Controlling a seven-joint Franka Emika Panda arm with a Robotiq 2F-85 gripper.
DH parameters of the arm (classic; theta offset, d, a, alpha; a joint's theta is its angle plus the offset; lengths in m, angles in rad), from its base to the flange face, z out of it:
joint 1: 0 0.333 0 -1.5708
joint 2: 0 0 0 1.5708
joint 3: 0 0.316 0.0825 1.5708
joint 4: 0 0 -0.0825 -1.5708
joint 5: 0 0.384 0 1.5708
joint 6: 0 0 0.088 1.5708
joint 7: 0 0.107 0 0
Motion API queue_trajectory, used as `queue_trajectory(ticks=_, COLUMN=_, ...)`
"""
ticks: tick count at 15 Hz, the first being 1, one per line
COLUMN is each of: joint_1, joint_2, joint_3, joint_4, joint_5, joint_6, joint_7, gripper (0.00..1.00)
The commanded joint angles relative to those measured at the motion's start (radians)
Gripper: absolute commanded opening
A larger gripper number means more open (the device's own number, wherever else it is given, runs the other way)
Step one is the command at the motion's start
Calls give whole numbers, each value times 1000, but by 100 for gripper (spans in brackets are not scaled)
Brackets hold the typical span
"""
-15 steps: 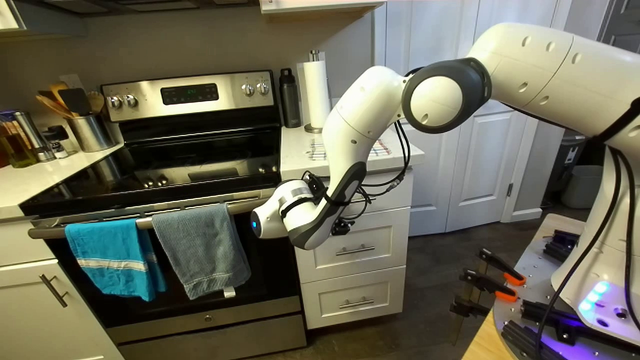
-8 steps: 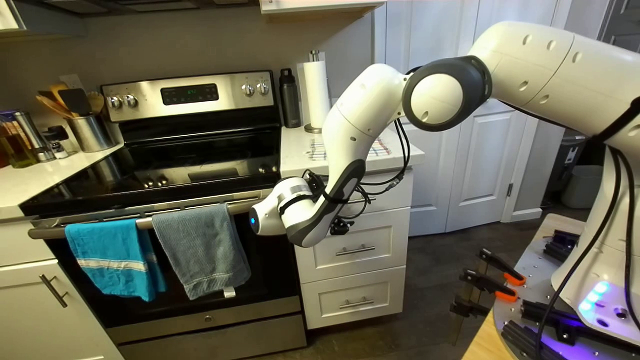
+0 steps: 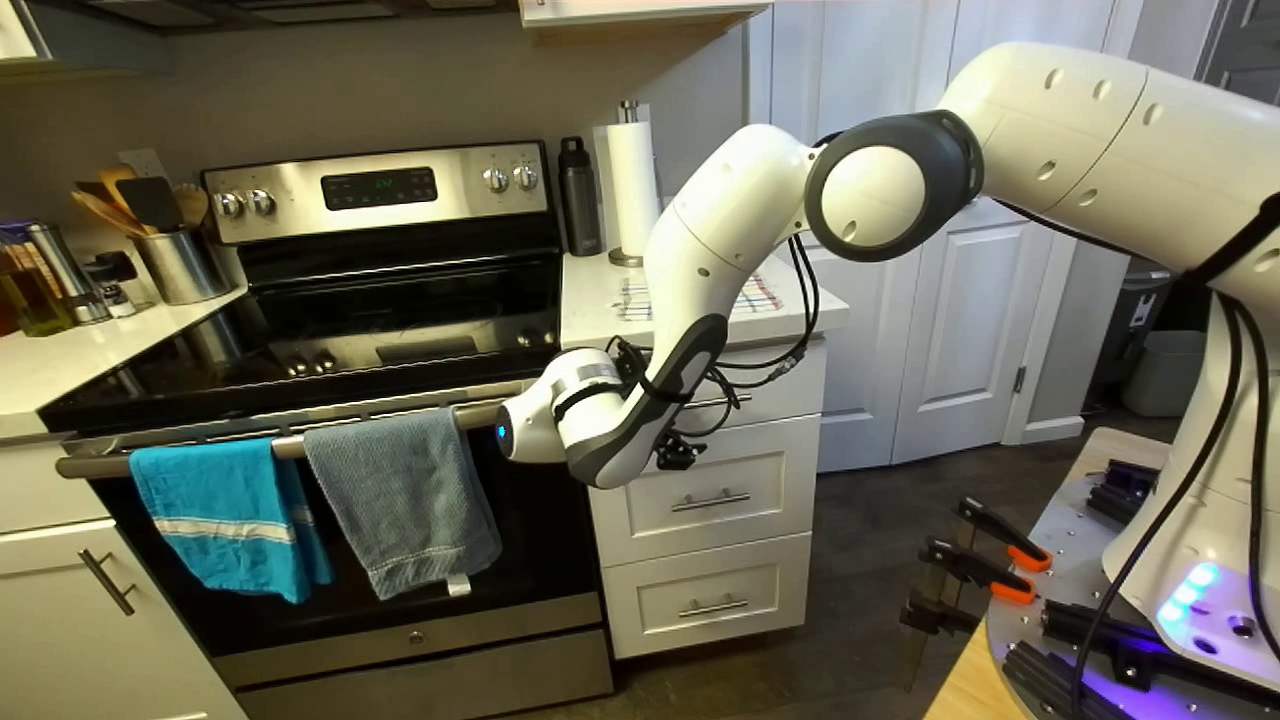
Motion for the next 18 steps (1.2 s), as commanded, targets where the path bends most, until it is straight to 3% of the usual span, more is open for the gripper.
queue_trajectory(ticks=1, joint_1=-2, joint_2=-26, joint_3=33, joint_4=-47, joint_5=71, joint_6=-8, joint_7=8, gripper=100)
queue_trajectory(ticks=18, joint_1=28, joint_2=-56, joint_3=73, joint_4=-127, joint_5=104, joint_6=-33, joint_7=35, gripper=100)
